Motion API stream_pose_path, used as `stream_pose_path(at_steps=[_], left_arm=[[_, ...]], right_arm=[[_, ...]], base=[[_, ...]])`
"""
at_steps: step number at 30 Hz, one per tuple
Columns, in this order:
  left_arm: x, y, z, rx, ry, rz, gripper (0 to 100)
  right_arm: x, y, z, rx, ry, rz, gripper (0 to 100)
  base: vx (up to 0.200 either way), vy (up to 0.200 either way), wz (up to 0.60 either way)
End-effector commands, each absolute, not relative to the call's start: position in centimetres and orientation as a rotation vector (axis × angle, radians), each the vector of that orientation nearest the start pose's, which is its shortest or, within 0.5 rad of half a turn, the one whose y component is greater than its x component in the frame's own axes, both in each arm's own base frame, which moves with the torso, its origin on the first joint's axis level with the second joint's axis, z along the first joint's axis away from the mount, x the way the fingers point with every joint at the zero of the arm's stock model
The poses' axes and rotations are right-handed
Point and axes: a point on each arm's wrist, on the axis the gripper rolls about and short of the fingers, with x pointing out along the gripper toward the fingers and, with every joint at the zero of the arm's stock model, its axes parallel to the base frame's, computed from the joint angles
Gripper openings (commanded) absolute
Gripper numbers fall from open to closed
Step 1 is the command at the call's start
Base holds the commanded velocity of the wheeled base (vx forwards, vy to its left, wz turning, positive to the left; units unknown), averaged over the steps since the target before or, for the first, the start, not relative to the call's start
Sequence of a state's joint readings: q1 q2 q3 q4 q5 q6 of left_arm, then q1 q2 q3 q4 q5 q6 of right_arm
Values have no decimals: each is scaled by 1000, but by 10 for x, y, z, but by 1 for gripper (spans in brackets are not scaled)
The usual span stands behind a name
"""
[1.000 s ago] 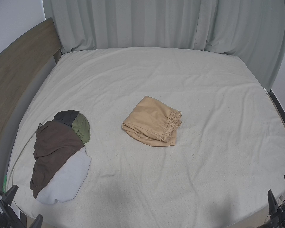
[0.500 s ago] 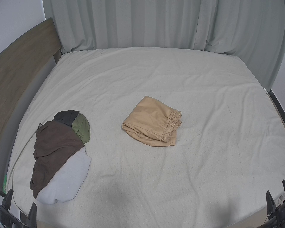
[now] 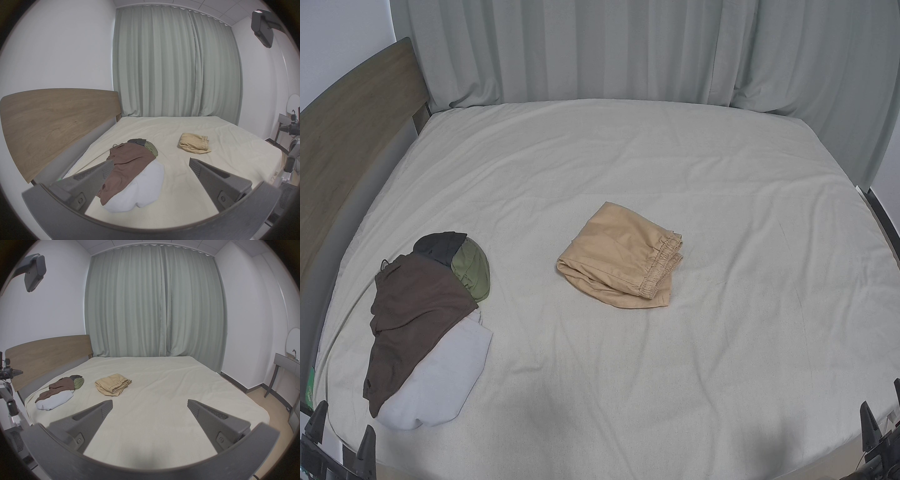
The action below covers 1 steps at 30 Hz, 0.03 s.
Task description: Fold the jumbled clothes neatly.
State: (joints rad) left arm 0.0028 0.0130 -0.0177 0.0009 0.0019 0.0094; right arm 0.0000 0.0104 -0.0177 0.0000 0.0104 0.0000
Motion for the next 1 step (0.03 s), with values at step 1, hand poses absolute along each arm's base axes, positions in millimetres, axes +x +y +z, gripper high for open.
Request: stream_pose_path(at_steps=[1], left_arm=[[-23,0,76,9,0,6,100]], right_arm=[[-22,0,76,-1,9,11,100]], base=[[0,0,0]])
